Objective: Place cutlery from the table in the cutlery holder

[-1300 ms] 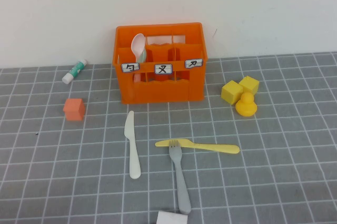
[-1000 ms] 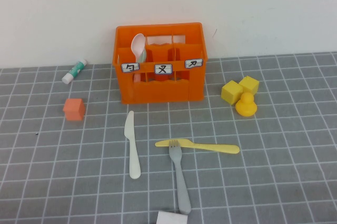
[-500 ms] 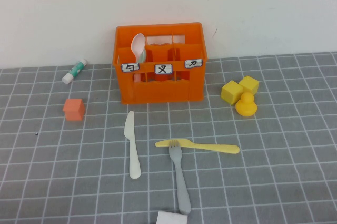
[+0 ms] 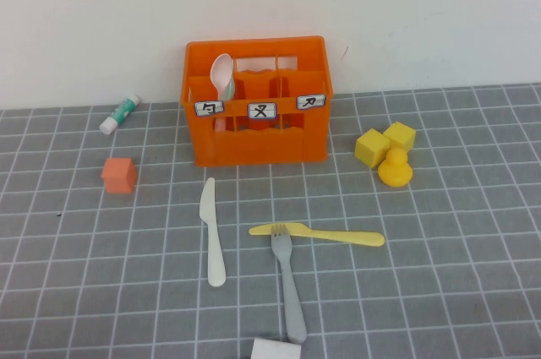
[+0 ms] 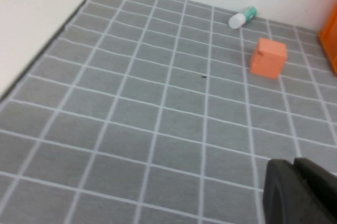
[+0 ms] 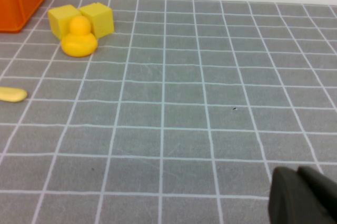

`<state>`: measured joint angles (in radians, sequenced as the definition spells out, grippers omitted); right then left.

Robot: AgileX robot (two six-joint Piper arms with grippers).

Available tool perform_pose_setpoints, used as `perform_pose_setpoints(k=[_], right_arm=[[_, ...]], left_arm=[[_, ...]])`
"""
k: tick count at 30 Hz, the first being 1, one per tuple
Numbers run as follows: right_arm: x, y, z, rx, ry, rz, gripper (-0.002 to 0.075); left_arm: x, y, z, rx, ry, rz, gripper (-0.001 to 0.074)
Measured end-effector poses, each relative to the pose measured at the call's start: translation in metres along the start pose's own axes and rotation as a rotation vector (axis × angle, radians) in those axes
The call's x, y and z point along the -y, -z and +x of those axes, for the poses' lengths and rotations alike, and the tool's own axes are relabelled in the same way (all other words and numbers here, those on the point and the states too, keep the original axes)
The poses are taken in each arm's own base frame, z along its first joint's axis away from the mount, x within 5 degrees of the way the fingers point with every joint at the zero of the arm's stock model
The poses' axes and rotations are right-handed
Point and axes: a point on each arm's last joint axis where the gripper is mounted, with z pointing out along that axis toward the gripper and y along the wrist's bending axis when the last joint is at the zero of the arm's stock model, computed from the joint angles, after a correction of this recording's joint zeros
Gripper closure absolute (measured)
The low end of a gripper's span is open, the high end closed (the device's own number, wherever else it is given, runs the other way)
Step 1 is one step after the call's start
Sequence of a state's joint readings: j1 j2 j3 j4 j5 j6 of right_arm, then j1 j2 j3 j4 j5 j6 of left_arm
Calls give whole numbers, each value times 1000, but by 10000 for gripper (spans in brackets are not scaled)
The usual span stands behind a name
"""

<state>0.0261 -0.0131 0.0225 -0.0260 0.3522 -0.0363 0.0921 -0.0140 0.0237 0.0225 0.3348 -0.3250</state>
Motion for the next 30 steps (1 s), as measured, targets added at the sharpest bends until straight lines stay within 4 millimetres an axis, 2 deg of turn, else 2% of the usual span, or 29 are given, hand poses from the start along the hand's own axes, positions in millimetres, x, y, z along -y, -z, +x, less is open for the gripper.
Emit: perform_pose_setpoints(k=[13, 16, 19, 21, 30], right_arm=[[0, 0, 0, 0, 0, 0, 729], [0, 0, 0, 0, 0, 0, 729], [0, 0, 0, 0, 0, 0, 729], [0, 0, 0, 0, 0, 0, 729], [0, 0, 0, 0, 0, 0, 729]], left_arm=[[-2, 0, 0, 5, -60, -19, 736], [3, 0, -2, 22, 134, 35, 736], [11, 0, -6, 47, 541, 142, 736], [13, 1, -10, 71, 701, 187, 736], [14, 2, -15, 100, 813, 226, 736]])
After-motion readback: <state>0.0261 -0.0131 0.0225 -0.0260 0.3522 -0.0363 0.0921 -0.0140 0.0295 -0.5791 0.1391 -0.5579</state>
